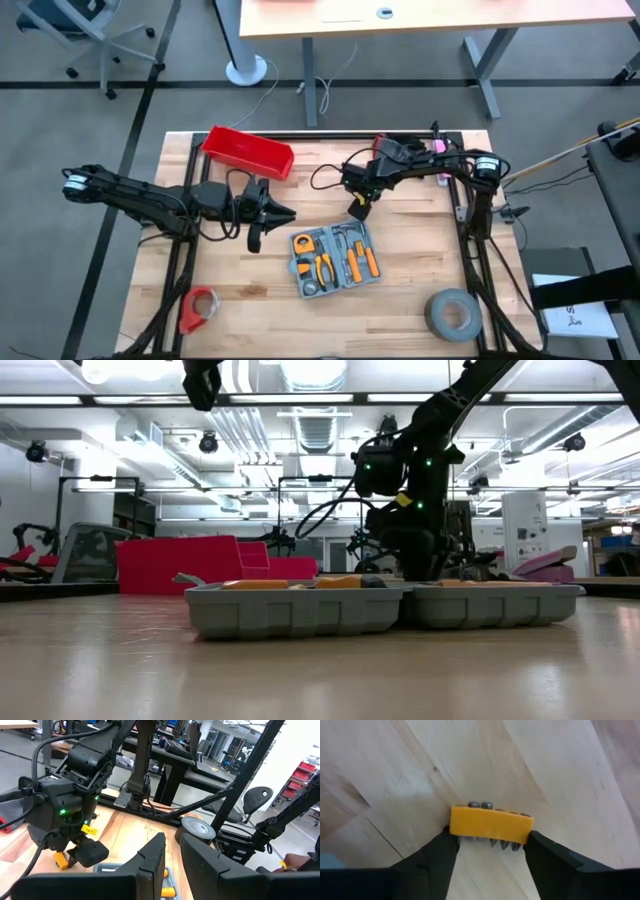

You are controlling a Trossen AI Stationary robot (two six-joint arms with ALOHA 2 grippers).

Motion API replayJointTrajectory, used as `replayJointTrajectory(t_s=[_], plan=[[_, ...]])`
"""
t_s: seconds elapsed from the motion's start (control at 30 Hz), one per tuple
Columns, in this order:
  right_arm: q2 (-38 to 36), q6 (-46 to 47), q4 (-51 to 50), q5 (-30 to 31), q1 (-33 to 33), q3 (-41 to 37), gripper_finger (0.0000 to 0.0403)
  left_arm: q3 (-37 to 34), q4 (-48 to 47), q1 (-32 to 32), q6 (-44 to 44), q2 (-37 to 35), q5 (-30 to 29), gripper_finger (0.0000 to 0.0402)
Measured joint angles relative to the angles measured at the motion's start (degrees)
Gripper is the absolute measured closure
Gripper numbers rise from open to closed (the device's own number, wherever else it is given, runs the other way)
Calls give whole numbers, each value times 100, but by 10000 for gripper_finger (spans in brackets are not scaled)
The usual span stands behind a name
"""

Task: Prefit tool cases
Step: Put the yellow screwdriver bit set into the prefit tool case

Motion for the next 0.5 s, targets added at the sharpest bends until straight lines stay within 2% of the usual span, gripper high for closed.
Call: replayJointTrajectory(t_s=[0.27,0.5], plan=[[14,21,-252,58,224,159,246,0,-40,0,45,0,0,335],[-126,-18,-513,38,457,425,308,0,-39,0,61,0,0,335]])
